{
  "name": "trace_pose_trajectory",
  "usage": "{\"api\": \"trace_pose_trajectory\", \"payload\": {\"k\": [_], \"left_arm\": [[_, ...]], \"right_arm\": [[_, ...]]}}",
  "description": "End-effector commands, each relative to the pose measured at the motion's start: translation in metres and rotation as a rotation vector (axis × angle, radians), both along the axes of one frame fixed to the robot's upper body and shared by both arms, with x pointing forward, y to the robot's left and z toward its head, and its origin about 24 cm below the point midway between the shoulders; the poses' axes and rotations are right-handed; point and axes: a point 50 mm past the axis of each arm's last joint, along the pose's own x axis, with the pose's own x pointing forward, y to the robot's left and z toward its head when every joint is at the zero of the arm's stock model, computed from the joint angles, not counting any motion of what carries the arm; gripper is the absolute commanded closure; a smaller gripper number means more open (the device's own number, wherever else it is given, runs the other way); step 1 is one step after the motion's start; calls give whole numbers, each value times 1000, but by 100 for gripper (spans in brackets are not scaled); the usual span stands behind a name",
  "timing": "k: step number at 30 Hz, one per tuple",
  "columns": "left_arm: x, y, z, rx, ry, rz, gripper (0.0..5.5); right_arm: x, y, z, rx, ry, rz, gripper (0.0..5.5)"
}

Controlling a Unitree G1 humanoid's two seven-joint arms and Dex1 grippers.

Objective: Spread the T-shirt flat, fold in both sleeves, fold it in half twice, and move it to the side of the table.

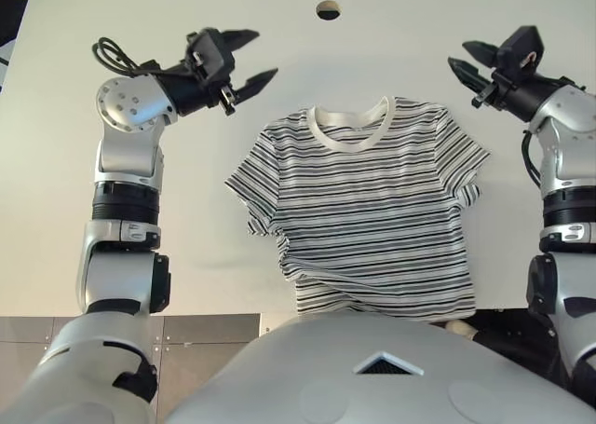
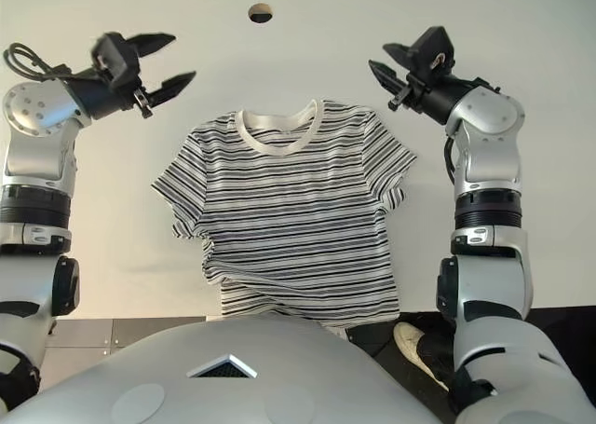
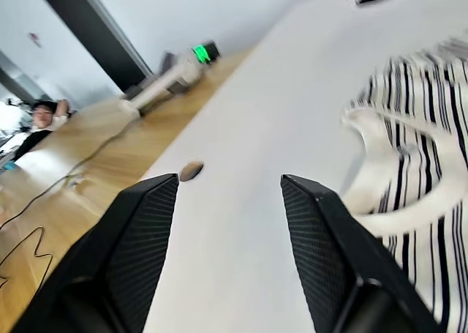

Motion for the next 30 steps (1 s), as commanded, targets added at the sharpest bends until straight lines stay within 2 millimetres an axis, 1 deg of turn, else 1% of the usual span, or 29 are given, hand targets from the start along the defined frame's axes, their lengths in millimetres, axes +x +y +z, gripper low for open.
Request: {"api": "trace_pose_trajectory", "payload": {"k": [1, 5, 10, 14, 17, 20, 23, 30], "left_arm": [[10, -2, -5, 127, 71, -73, 289], [16, -9, -12, 173, 108, -101, 289], [20, -25, -14, 141, 153, -171, 289], [10, -38, -21, 138, 202, -276, 289], [4, -44, -24, 137, 229, -332, 289], [-8, -45, -30, 159, 294, -403, 289], [-13, -43, -39, 205, 340, -417, 289], [-8, -35, -62, 271, 436, -333, 289]], "right_arm": [[7, 7, 3, -98, 18, 64, 406], [12, 13, -2, -159, 48, 97, 406], [15, 14, -4, -178, 77, 113, 406], [6, 26, -14, -194, 135, 218, 406], [0, 29, -18, -205, 161, 261, 406], [-9, 33, -21, -217, 208, 326, 406], [-14, 32, -28, -235, 252, 346, 406], [-16, 29, -42, -265, 323, 342, 406]]}}
